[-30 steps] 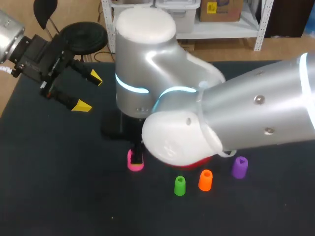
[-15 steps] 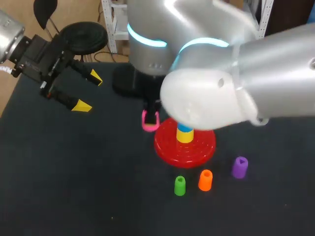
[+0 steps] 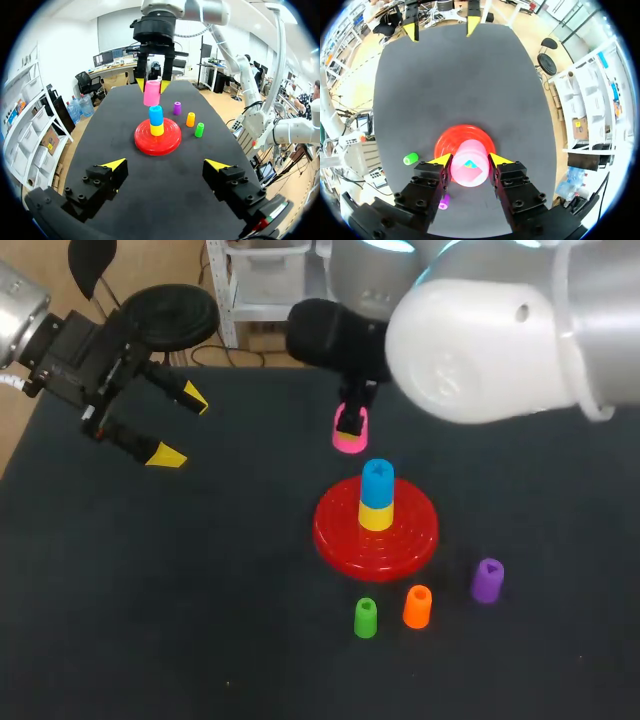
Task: Pick up and stack the cylinders on the red base in this order: pink,purple,orange,green
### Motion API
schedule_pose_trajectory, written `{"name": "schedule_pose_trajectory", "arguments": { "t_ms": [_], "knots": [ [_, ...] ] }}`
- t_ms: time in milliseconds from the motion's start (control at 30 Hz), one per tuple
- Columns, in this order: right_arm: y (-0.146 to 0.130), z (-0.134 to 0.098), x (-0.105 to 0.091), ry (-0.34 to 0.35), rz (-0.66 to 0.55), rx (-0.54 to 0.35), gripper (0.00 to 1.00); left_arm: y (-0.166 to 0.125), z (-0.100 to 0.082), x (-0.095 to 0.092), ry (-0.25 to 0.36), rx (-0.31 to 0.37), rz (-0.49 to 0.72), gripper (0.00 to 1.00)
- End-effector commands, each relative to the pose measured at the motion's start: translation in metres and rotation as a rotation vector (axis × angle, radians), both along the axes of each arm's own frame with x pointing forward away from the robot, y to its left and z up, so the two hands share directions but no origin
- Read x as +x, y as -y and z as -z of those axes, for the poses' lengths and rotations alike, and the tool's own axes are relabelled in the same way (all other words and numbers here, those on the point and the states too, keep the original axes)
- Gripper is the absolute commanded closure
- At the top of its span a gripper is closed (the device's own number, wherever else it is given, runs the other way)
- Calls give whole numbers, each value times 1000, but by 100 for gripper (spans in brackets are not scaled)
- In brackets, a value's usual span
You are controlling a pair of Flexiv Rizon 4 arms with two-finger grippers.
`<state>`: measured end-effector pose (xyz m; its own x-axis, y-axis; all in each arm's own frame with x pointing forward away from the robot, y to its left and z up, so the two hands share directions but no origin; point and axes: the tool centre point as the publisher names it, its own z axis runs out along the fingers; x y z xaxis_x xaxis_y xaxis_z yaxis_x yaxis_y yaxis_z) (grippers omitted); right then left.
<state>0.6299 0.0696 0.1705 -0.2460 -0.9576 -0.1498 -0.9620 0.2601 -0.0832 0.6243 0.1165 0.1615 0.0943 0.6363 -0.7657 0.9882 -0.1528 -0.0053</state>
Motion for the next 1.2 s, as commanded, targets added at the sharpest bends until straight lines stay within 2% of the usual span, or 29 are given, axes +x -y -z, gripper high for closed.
{"name": "schedule_pose_trajectory", "arguments": {
  "t_ms": [33, 167, 433, 867, 1200],
  "knots": [
    [2, 3, 6, -27, 12, -14, 100, 0, 1, -1, 3, -1, -1, 0],
    [4, 8, 7, -61, 27, -39, 100, 0, 1, -1, 3, -1, -1, 0],
    [11, 14, 0, -73, 48, -63, 100, 0, 1, -1, 3, -1, -1, 0],
    [30, 25, -6, -97, 98, -47, 100, 0, 1, -1, 3, -1, -1, 0],
    [32, 35, -13, -121, 97, -45, 100, 0, 1, -1, 3, -1, -1, 0]
  ]
}}
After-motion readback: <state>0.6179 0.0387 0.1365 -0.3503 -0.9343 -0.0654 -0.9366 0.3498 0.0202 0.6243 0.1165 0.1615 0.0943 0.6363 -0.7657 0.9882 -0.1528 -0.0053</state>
